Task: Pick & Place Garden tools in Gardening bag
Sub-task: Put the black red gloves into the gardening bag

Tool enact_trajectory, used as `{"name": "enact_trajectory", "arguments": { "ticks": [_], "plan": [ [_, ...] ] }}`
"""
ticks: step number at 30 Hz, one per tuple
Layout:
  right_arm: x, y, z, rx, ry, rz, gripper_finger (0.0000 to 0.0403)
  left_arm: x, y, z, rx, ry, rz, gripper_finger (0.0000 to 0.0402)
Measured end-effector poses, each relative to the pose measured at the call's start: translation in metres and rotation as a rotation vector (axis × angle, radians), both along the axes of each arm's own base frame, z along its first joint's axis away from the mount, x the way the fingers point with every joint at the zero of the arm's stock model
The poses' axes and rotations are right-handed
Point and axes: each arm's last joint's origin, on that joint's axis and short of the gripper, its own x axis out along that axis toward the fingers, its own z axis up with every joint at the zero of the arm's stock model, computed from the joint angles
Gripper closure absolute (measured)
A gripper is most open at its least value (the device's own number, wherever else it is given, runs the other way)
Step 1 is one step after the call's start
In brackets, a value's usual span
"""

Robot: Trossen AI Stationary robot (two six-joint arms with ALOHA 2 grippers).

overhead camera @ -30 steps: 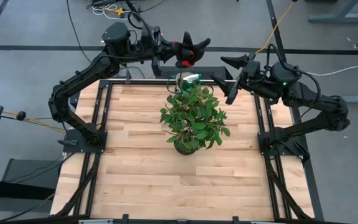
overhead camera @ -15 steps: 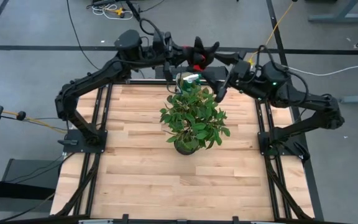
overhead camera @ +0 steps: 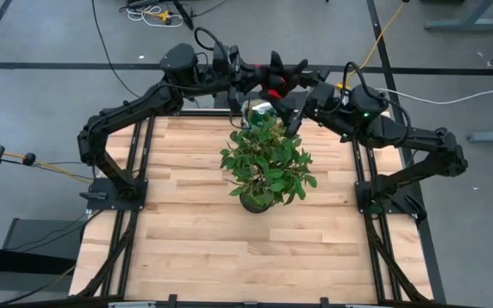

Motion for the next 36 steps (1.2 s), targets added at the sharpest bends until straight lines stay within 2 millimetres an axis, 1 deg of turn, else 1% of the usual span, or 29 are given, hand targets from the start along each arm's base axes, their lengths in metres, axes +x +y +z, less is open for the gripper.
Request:
{"name": "enact_trajectory", "arguments": {
  "ticks": [3,8,14,19,36],
  "plan": [
    [0.0039,-0.0021,-0.0022,0.005,0.001,-0.021,0.0032,0.0005,-0.0016,0.0003,0.001,-0.003,-0.005,0.0391],
    [0.0041,-0.003,-0.0019,0.012,-0.008,-0.054,0.0033,0.0006,-0.0016,0.0002,-0.006,-0.002,-0.007,0.0391],
    [0.0028,-0.0029,-0.0004,0.011,-0.019,-0.055,0.0056,0.0005,-0.0015,0.0001,-0.009,-0.002,-0.008,0.0391],
    [0.0027,-0.0029,0.0,0.011,-0.024,-0.055,0.0097,0.0006,-0.0019,0.0001,-0.006,-0.001,-0.017,0.0391],
    [0.0027,-0.0029,0.0,0.01,-0.023,-0.055,0.0265,0.0004,-0.0022,0.0002,-0.004,0.0,-0.03,0.0391]
  ]
}}
